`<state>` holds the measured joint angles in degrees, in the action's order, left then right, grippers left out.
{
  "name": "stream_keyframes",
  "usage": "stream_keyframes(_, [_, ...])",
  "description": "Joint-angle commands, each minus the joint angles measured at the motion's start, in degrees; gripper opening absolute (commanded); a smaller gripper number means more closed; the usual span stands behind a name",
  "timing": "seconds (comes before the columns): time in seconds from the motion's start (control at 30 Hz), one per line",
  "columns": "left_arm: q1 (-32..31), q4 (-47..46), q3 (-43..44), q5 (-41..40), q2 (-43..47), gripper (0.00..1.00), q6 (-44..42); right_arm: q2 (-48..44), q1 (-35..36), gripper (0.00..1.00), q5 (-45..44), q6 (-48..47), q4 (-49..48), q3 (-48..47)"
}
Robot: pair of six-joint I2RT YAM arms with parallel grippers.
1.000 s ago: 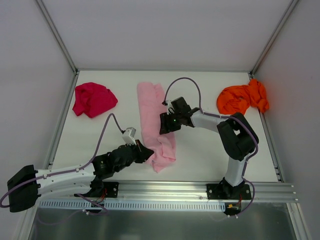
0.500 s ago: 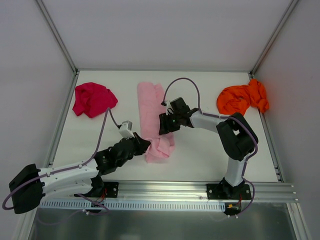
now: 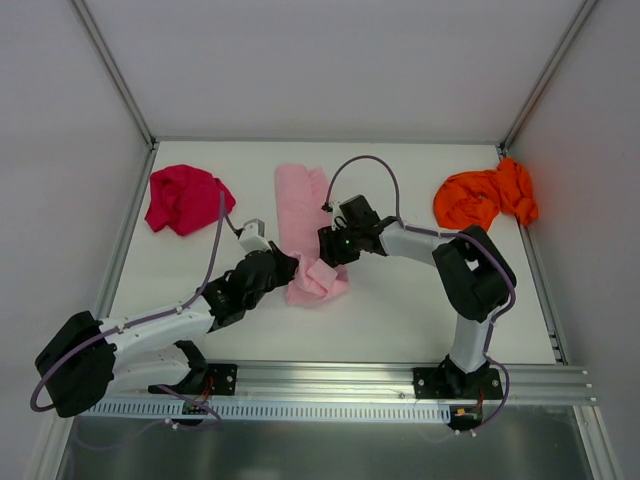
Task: Fold and stack the t-shirts
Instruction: Fold the folded rectangular tshirt in 1/3 of the way
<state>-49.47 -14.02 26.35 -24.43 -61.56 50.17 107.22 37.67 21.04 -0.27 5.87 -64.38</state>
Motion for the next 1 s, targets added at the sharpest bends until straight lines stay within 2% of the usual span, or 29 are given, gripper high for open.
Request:
stream_keyframes(0.0, [1.7,-2.7,3.6,-0.1,-1.7,0.0,-2.2,0.4,0.6,0.52,-0.7,-1.0,1.3,0.0])
stream_keyframes(0.2, [4.3,-3.3,4.8,1.6,-4.0,0.0,-2.4,0.3,0.6,0.52,-2.4,-1.0,1.2,0.3])
stream_keyframes(0.23, [4.4,-3.4,4.9,1.7,-4.4,0.0,-2.5,-0.3,0.5,0.49,-4.9,-1.2,0.0,0.8])
stream_keyframes(0.37, [5.0,-3.6,4.9,1.9,-4.9,0.0,-2.8,-10.1,0.8,0.46,-13.8,-2.4,-8.1,8.1])
stream_keyframes(0.5, [5.6,-4.1,4.9,2.3,-5.4,0.0,-3.1,-16.8,1.3,0.45,-18.1,-3.2,-12.4,11.7])
stream_keyframes(0.6, [6.4,-4.6,5.4,3.2,-6.5,0.0,-3.0,-21.2,2.0,0.45,-26.5,-3.6,-16.2,15.2])
stream_keyframes(0.7, [7.2,-5.1,5.6,3.9,-7.7,0.0,-2.8,-26.4,1.8,0.47,-28.0,-3.9,-19.1,18.2])
stream_keyframes(0.97, [9.2,-3.9,10.6,3.2,-13.0,0.0,-2.8,-25.7,1.6,0.47,-25.8,-3.4,-15.9,16.9])
